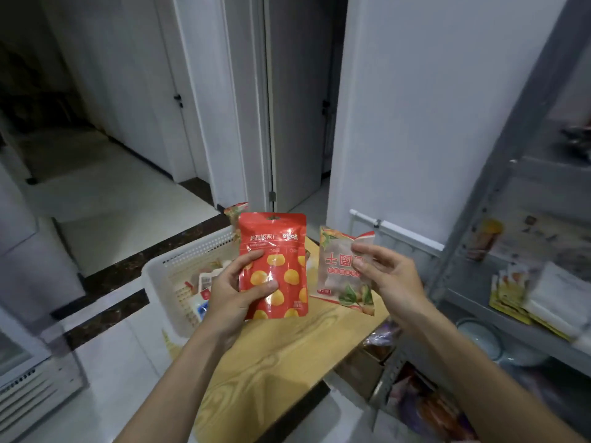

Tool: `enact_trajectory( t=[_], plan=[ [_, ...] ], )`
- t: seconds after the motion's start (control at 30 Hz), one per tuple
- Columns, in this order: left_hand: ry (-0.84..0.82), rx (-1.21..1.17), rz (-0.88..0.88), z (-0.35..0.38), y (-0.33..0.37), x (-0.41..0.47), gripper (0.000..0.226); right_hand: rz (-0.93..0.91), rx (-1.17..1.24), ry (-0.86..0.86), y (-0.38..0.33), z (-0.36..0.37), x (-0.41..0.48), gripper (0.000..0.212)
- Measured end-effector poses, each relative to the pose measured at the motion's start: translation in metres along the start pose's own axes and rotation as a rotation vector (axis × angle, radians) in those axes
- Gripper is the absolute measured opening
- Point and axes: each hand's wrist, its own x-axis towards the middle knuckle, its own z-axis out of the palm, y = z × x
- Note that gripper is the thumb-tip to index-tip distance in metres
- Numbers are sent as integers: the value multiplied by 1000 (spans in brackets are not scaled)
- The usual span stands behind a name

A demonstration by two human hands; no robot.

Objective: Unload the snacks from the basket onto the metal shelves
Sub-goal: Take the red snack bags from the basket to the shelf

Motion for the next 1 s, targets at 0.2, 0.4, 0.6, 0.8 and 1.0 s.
enact_trajectory(
  t=[0.2,0.4,0.6,0.8,1.0],
  plan=[
    [-256,34,-4,89,2,-21,75,-11,94,172,-44,-86,-66,37],
    [-541,74,24,220,-9,-52,85,-69,25,405,-81,-208,-144,49],
    [-705,38,46,365,-30,-112,82,-131,25,545,-119,-337,-228,50],
    [-764,7,101,487,-31,-166,78,-168,32,639,-154,-436,-286,50],
    [-895,79,195,582,4,-177,92,-258,52,702,-193,-503,-310,46]
  ],
)
